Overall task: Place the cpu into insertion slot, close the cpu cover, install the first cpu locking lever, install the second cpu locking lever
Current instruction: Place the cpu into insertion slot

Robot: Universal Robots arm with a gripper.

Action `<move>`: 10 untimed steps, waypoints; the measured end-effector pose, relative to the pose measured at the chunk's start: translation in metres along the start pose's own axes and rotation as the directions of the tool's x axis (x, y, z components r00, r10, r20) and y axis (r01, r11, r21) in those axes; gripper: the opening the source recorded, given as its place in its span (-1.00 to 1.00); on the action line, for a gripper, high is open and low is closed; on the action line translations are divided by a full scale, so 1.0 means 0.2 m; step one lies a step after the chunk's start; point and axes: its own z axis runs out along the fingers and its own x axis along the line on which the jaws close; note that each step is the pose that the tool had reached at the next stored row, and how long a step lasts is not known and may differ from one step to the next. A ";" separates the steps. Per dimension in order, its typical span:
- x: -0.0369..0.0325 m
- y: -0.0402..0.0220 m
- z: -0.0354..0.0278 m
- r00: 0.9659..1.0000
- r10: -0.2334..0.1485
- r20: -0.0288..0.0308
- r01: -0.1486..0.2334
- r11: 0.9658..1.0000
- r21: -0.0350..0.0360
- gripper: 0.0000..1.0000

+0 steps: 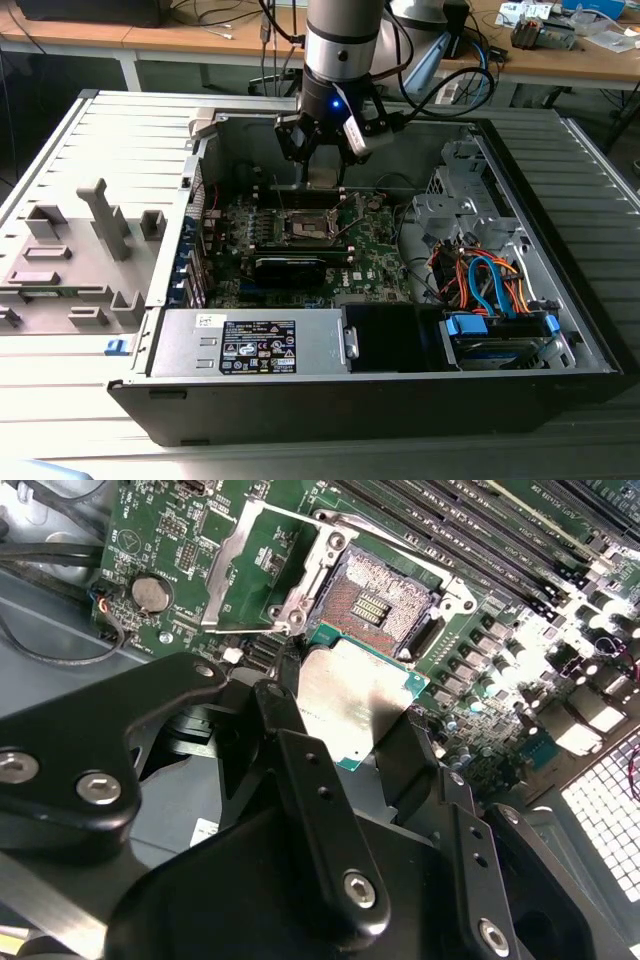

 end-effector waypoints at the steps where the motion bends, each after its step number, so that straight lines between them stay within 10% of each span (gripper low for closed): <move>1: 0.000 -0.001 0.001 1.000 0.000 0.000 0.000 1.000 0.000 0.09; 10: 0.000 -0.010 0.007 1.000 0.000 0.000 0.000 1.000 0.000 0.09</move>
